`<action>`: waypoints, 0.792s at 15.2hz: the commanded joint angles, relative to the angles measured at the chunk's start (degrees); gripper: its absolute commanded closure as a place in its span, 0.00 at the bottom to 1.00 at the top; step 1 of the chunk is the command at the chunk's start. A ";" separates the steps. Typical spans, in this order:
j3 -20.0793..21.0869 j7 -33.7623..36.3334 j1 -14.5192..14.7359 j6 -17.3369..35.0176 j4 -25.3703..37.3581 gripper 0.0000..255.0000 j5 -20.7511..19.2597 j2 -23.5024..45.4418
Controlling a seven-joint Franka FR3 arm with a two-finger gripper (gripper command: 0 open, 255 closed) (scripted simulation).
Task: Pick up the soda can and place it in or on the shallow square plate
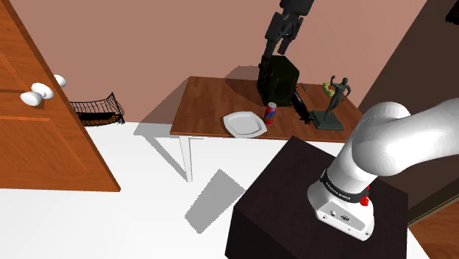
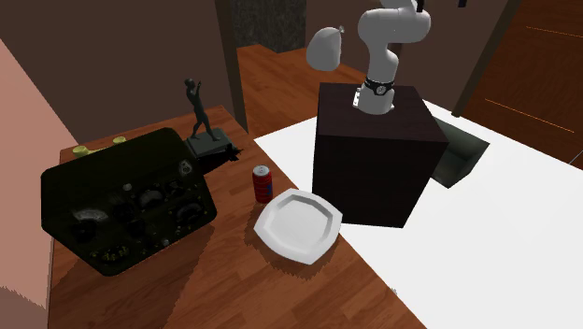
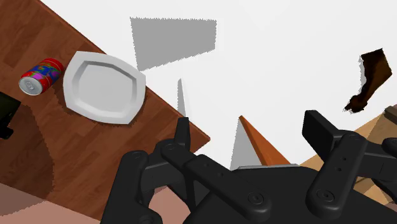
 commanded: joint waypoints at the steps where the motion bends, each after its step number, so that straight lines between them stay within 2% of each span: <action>1: 0.00 0.00 0.00 0.00 0.00 0.00 0.00 0.00; 12: -10.48 -12.90 -3.37 13.04 -6.97 0.00 -5.65 9.25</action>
